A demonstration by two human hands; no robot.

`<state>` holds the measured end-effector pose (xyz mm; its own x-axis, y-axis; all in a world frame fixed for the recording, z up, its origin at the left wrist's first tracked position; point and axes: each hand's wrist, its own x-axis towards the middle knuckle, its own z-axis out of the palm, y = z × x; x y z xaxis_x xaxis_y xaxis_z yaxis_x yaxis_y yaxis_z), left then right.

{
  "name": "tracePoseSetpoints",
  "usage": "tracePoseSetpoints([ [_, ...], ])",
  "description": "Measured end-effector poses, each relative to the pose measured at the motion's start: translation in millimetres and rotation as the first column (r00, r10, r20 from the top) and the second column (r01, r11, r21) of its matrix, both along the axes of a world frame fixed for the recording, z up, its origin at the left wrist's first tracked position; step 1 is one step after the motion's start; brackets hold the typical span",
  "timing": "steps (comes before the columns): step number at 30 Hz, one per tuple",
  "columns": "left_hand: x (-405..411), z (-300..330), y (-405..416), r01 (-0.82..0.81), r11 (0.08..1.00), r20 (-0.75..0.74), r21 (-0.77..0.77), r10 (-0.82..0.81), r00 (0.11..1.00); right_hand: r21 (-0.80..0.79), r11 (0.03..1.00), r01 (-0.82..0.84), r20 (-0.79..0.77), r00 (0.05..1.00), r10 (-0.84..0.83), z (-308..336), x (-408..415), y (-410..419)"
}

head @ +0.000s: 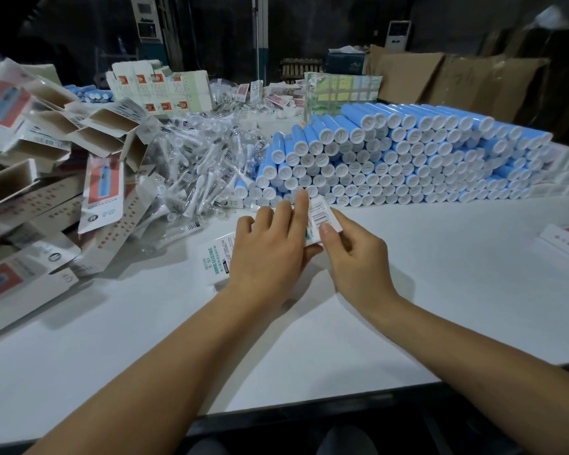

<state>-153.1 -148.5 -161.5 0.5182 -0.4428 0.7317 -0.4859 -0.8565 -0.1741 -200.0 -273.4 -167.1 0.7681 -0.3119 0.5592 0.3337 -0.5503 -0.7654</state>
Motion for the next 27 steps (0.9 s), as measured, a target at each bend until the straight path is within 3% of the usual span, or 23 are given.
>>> tracePoseSetpoints([
  [4, 0.0, -0.8, 3.1, 0.000, 1.000, 0.017, 0.019, 0.000, 1.000, -0.206, 0.978, 0.028, 0.045, 0.999, -0.019, 2.3, 0.4, -0.5],
  [11, -2.0, 2.6, 2.4, 0.027, 0.999, -0.001, -0.026, -0.027, 1.000, -0.040, 0.998, -0.049, -0.034, 0.998, 0.048, 1.0, -0.7, 1.5],
  [18, -3.2, 2.1, 3.3, 0.016, 1.000, -0.051, 0.021, -0.015, 0.999, -0.136, 0.990, -0.032, -0.004, 0.999, 0.032, -1.4, -1.0, -1.1],
  [21, -3.3, 2.8, 2.1, 0.007, 1.000, -0.140, 0.010, -0.005, 0.990, -0.073, 0.994, -0.088, -0.017, 0.996, 0.087, -0.3, 1.0, -0.6],
  [23, -0.6, 6.2, -0.5, 0.033, 0.997, -0.197, -0.074, -0.047, 0.979, 0.039, 0.984, -0.175, -0.001, 0.984, 0.175, 2.3, 0.6, 3.8],
  [25, 1.7, 14.5, 0.2, 0.154, 0.930, -0.198, -0.334, -0.228, 0.953, 0.072, 0.973, -0.219, 0.060, 0.975, 0.215, 2.8, 0.3, 6.8],
  [26, 3.2, 20.4, 2.3, 0.220, 0.823, -0.186, -0.524, -0.363, 0.913, 0.065, 0.973, -0.222, 0.074, 0.973, 0.217, 1.7, 0.5, 6.3],
  [27, 5.5, 25.8, 4.6, 0.245, 0.652, -0.164, -0.718, -0.500, 0.850, 0.052, 0.975, -0.216, 0.065, 0.975, 0.212, 0.6, 0.8, 5.5],
])
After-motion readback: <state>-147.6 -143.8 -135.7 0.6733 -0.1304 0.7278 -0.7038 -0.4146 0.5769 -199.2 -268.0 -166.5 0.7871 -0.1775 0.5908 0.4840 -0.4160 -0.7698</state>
